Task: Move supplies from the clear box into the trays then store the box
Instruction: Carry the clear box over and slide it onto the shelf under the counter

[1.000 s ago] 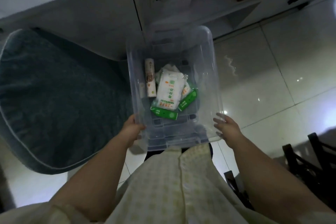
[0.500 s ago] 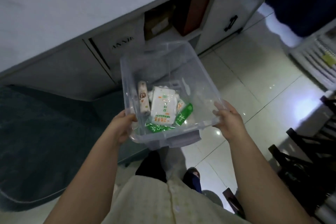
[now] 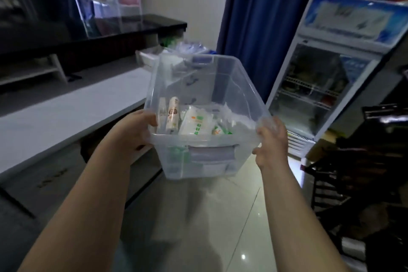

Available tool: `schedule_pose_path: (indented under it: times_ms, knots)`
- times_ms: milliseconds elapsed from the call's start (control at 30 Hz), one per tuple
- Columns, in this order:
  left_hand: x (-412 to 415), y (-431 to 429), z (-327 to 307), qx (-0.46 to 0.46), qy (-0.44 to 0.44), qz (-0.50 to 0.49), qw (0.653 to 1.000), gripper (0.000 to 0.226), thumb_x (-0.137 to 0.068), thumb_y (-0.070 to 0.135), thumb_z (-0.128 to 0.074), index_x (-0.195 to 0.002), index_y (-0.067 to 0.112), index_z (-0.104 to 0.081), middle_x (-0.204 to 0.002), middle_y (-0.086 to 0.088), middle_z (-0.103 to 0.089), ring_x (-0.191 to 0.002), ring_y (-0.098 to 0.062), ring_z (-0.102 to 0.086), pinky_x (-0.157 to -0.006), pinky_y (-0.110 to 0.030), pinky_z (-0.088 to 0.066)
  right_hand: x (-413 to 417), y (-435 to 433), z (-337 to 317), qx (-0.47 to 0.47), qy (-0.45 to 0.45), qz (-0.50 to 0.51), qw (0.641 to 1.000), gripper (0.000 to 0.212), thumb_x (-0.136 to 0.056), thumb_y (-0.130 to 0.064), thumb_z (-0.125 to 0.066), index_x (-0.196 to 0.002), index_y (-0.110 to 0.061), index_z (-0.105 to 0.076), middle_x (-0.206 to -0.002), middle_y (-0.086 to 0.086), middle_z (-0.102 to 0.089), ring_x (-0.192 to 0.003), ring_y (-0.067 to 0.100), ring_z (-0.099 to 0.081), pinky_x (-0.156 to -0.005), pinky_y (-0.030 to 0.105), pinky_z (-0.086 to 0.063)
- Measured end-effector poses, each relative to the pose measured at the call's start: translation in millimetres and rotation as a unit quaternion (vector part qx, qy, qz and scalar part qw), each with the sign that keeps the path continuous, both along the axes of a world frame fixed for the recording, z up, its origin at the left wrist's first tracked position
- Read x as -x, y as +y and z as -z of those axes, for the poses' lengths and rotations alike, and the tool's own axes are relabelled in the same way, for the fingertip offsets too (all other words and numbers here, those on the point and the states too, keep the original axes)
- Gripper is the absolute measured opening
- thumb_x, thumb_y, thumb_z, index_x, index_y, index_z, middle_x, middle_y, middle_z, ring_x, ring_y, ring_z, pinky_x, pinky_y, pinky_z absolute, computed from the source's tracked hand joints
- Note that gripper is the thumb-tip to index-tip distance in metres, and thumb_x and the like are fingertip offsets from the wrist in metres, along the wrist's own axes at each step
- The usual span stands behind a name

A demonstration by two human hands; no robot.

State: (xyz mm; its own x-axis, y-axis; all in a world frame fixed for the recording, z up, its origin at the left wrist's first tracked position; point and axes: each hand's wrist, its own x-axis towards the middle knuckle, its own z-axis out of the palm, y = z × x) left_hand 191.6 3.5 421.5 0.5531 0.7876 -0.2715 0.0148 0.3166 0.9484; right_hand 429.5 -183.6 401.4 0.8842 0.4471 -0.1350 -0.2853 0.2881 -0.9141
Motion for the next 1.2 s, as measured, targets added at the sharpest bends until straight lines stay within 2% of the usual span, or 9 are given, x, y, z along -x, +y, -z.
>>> schedule_pose_path:
  times_ms: [133, 233, 333, 433, 600, 733, 900, 1067, 1200]
  knots:
    - [-64, 1, -36, -0.024, -0.128, -0.021, 0.991, 0.037, -0.069, 0.001, -0.056, -0.097, 0.024, -0.066, -0.078, -0.003, -0.068, -0.060, -0.015, -0.067, -0.049, -0.028, -0.052, -55, -1, -39, -0.056, -0.003, 0.033, 0.998, 0.054, -0.080, -0.006, -0.061, -0.123, -0.035, -0.050, -0.122, 0.003, -0.060, -0.096, 0.024, -0.063, -0.073, 0.037, -0.052]
    - [-102, 3, -49, -0.102, -0.208, 0.021, 0.972, 0.051, -0.065, 0.003, -0.062, -0.102, 0.038, -0.070, -0.097, 0.000, -0.072, -0.082, -0.017, -0.069, -0.063, -0.028, -0.053, -91, 5, -61, -0.069, -0.026, 0.040, 0.996, 0.053, -0.081, -0.006, -0.059, -0.124, -0.036, -0.051, -0.126, 0.010, -0.058, -0.083, 0.024, -0.063, -0.070, 0.041, -0.047]
    - [-133, 19, -61, -0.108, -0.278, 0.042, 0.954, 0.051, -0.070, 0.002, -0.063, -0.112, 0.031, -0.067, -0.106, -0.003, -0.071, -0.092, -0.022, -0.069, -0.070, -0.032, -0.056, -123, 21, -82, -0.097, -0.052, 0.043, 0.993, 0.054, -0.085, -0.004, -0.059, -0.129, -0.034, -0.050, -0.127, 0.005, -0.056, -0.097, 0.025, -0.065, -0.082, 0.049, -0.055]
    - [-167, 46, -74, -0.140, -0.286, 0.046, 0.947, 0.053, -0.073, 0.004, -0.057, -0.122, 0.023, -0.060, -0.095, -0.002, -0.068, -0.077, -0.016, -0.066, -0.057, -0.028, -0.051, -154, 46, -101, -0.105, -0.080, 0.039, 0.990, 0.056, -0.088, -0.004, -0.059, -0.135, -0.030, -0.046, -0.132, 0.003, -0.053, -0.104, 0.025, -0.063, -0.090, 0.051, -0.052]
    - [-232, 117, -86, -0.145, -0.272, 0.048, 0.950, 0.056, -0.070, 0.004, -0.055, -0.125, 0.016, -0.055, -0.081, 0.001, -0.065, -0.067, -0.013, -0.062, -0.055, -0.029, -0.049, -209, 110, -106, -0.087, -0.125, 0.020, 0.988, 0.056, -0.093, -0.010, -0.054, -0.141, -0.031, -0.034, -0.143, 0.005, -0.044, -0.116, 0.027, -0.056, -0.097, 0.056, -0.047]
    - [-299, 199, -113, -0.127, -0.234, 0.052, 0.963, 0.034, -0.079, -0.002, -0.048, -0.110, 0.010, -0.054, -0.072, -0.002, -0.050, -0.046, -0.008, -0.052, -0.038, -0.023, -0.042, -266, 184, -120, -0.071, -0.140, 0.035, 0.987, 0.055, -0.094, -0.014, -0.053, -0.142, -0.029, -0.031, -0.142, 0.005, -0.045, -0.112, 0.025, -0.057, -0.095, 0.058, -0.047]
    - [-386, 298, -130, -0.121, -0.228, 0.058, 0.964, 0.052, -0.067, 0.006, -0.052, -0.119, 0.006, -0.054, -0.077, -0.009, -0.050, -0.059, -0.020, -0.047, -0.047, -0.029, -0.042, -349, 269, -145, -0.093, -0.155, 0.067, 0.981, 0.054, -0.092, -0.011, -0.056, -0.138, -0.031, -0.038, -0.136, 0.004, -0.051, -0.109, 0.025, -0.060, -0.093, 0.054, -0.050]
    - [-468, 363, -108, -0.098, -0.272, 0.041, 0.956, 0.036, -0.077, -0.002, -0.046, -0.102, 0.017, -0.063, -0.078, -0.005, -0.063, -0.060, -0.018, -0.061, -0.049, -0.029, -0.050, -419, 331, -137, -0.104, -0.166, 0.111, 0.974, 0.050, -0.086, -0.006, -0.060, -0.121, -0.041, -0.051, -0.127, 0.001, -0.057, -0.105, 0.024, -0.063, -0.088, 0.050, -0.054]
    - [-524, 392, -87, -0.094, -0.266, 0.009, 0.959, 0.050, -0.072, -0.004, -0.047, -0.117, 0.017, -0.057, -0.111, -0.013, -0.060, -0.099, -0.031, -0.057, -0.079, -0.043, -0.047, -471, 370, -111, -0.099, -0.150, 0.133, 0.975, 0.052, -0.086, -0.002, -0.057, -0.127, -0.033, -0.051, -0.126, 0.005, -0.058, -0.103, 0.026, -0.064, -0.086, 0.048, -0.055]
